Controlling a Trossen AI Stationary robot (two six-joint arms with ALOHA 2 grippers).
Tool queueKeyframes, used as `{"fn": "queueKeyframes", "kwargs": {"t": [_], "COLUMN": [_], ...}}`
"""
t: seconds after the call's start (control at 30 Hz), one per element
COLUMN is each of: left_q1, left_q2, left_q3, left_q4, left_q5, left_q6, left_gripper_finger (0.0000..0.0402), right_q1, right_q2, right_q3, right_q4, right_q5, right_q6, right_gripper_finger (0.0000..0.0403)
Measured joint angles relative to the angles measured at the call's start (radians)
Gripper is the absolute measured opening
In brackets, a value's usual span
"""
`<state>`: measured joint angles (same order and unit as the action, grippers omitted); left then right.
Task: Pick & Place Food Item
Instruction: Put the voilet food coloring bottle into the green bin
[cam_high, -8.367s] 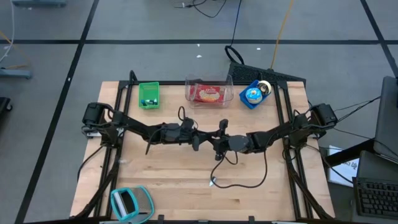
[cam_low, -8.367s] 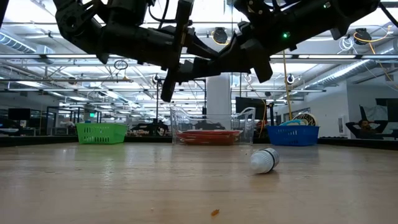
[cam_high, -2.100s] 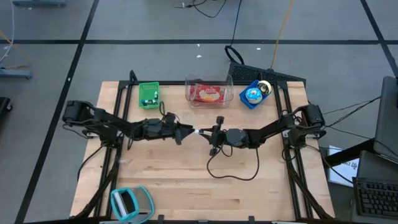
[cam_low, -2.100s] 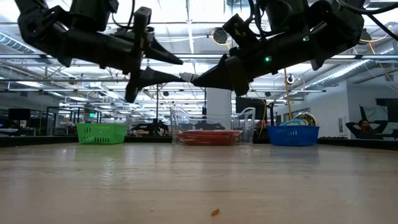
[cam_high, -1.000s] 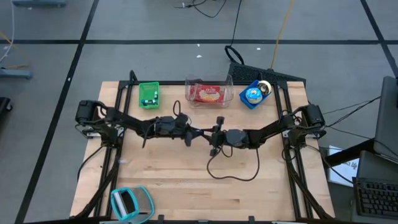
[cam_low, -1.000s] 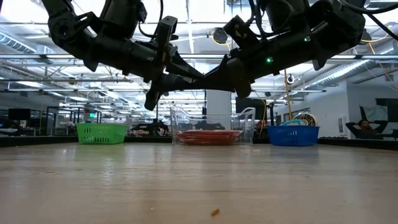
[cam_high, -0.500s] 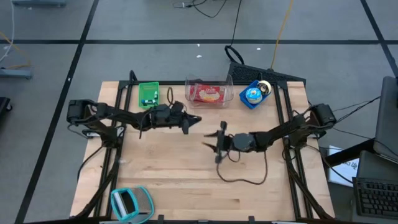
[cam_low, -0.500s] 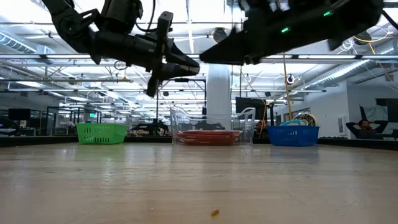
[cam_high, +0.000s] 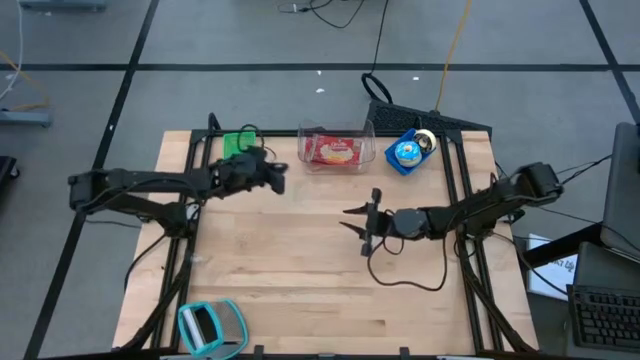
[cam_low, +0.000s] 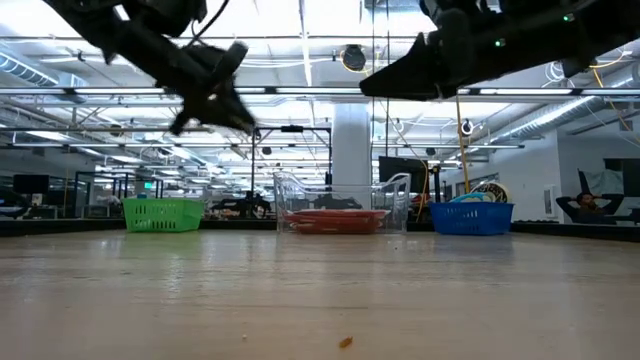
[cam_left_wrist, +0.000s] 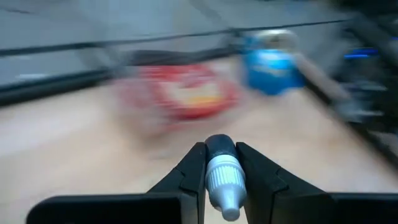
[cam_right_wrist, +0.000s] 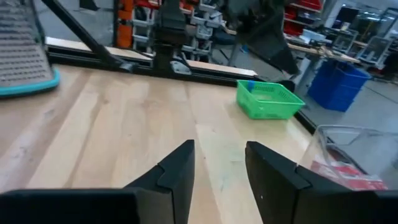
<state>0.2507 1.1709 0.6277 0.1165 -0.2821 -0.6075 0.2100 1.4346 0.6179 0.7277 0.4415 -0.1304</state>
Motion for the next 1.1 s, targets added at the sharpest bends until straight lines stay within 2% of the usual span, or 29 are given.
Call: {"fn": "queueKeyframes", "kwargs": {"t": [0.13,0.27,0.5,0.7,0.8,1.1], "left_q1": [0.049,0.109,0.253,0.384,0.42,0.489], "left_q2": [-0.05,-0.05,-0.033,-0.033,-0.033,-0.032], "left_q3": [0.0,-0.001,-0.001,-0.032,-0.077,-0.18], "left_q4": [-0.21,-0.312,-0.33,-0.35,-0.34,-0.165], "left_q5": [-0.182,-0.271,-0.258,-0.152,-0.138,-0.145], "left_q6": [-0.039,-0.076,-0.072,-0.069,-0.086,-0.108], "left_gripper_finger": [0.0064,0.0067,0.0062,0.0062,0.0062,0.0067], "right_q1": [-0.001,-0.001,-0.001,-0.001,-0.001,-0.001], "right_q2": [-0.023,-0.03,-0.03,-0.03,-0.03,-0.03], "right_q3": [-0.023,-0.03,-0.03,-0.03,-0.03,-0.03], "right_q4": [0.004,0.001,0.002,0.002,0.002,0.008], "right_q5": [0.003,0.002,0.003,0.003,0.003,0.003], "right_q6": [0.035,0.04,0.04,0.039,0.04,0.041], "right_gripper_finger": [0.013,0.013,0.013,0.013,0.013,0.013]}}
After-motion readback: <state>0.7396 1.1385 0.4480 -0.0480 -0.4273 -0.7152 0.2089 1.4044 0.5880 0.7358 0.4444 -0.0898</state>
